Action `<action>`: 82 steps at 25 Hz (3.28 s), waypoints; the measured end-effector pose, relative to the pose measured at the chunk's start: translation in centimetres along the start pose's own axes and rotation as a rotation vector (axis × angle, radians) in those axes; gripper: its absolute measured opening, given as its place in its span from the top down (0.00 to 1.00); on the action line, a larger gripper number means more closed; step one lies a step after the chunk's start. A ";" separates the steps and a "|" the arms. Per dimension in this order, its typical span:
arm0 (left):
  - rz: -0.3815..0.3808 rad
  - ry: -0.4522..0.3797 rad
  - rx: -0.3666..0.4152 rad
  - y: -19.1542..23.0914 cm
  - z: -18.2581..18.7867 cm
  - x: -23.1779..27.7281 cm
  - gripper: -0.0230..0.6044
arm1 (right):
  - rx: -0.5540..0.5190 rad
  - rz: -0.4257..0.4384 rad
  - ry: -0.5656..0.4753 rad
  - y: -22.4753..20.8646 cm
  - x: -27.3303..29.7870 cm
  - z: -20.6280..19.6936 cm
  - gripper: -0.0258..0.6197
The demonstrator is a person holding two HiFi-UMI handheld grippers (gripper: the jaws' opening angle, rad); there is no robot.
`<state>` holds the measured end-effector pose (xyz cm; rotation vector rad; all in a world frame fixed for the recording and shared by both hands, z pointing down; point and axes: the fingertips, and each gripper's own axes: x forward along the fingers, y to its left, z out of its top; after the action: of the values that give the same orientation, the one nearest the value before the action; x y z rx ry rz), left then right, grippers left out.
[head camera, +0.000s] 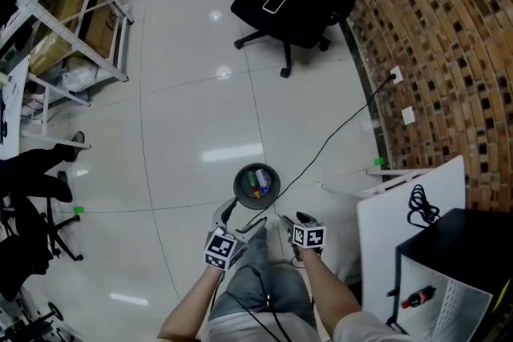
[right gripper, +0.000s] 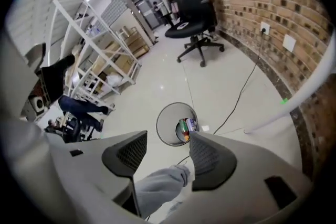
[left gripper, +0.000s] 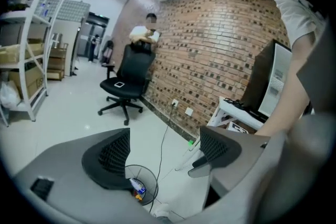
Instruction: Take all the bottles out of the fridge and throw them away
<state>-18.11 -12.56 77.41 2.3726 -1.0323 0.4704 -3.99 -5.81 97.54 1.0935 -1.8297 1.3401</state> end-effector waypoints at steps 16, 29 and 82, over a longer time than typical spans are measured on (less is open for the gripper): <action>-0.617 -0.123 0.330 -26.6 20.0 0.1 0.32 | -0.093 -0.423 -0.979 4.0 -47.1 9.5 0.53; -1.103 -0.249 0.325 -54.1 27.5 -6.4 0.33 | 0.143 -1.095 -1.346 5.3 -74.5 -12.3 0.53; -0.913 -0.200 0.440 -51.5 23.0 -8.5 0.33 | 1.137 -0.656 -0.960 -21.0 -52.4 -23.6 0.58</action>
<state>17.49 9.18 38.58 2.9818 0.1885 0.1090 39.27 27.30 69.77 2.9880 -0.7941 1.5023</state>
